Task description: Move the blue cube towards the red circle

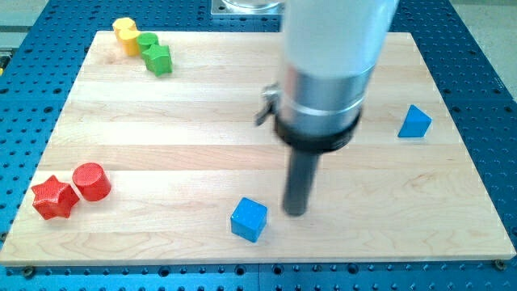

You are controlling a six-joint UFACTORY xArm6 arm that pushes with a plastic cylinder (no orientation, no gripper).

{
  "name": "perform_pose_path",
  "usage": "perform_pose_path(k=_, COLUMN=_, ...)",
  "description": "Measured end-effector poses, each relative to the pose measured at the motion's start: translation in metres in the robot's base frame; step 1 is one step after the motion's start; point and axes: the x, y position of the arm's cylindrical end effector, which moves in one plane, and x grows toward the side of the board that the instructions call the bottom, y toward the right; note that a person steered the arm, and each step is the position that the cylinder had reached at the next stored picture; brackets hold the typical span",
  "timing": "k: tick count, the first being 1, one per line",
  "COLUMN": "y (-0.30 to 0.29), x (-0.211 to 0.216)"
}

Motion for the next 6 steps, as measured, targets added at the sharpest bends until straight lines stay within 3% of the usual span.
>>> perform_pose_path(k=1, y=0.007, x=0.029)
perform_pose_path(k=3, y=-0.178, x=0.025)
perform_pose_path(k=5, y=-0.112, x=0.003)
perform_pose_path(k=6, y=-0.181, x=-0.002)
